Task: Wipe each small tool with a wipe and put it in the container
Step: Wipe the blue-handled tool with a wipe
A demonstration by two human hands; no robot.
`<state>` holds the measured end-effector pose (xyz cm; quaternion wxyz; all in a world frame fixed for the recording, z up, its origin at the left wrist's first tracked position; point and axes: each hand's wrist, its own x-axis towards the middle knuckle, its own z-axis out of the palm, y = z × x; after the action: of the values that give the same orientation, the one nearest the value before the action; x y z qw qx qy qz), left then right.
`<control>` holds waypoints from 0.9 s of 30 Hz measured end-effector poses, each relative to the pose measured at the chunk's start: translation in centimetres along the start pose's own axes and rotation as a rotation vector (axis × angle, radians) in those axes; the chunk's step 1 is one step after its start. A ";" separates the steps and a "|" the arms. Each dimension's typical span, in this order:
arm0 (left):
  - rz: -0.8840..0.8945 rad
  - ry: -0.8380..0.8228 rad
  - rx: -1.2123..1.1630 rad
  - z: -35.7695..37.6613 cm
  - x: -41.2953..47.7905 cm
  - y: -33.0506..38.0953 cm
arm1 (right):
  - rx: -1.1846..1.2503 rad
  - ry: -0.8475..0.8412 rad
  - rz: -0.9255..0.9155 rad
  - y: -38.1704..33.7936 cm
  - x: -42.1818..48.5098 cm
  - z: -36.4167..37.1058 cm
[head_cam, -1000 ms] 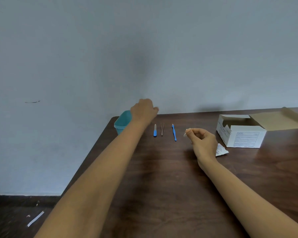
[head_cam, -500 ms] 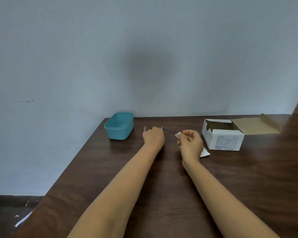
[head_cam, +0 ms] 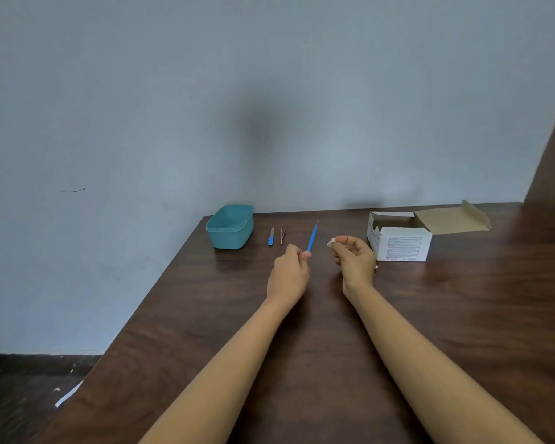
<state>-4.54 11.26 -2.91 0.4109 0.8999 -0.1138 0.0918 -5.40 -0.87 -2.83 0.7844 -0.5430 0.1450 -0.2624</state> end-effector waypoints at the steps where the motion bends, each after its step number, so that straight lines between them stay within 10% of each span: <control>1: 0.009 -0.005 -0.014 0.0 -0.8 0.0 | 0.003 -0.013 0.000 -0.1 -0.4 -0.3; 27: 0.285 -0.137 0.080 -0.5 -7.4 0.6 | -0.124 -0.184 0.014 -1.7 -4.4 -5.6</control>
<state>-11.86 12.24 -4.08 0.3489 0.8944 -0.2644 0.0920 -12.31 -3.19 -3.53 0.7610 -0.6114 0.0923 -0.1962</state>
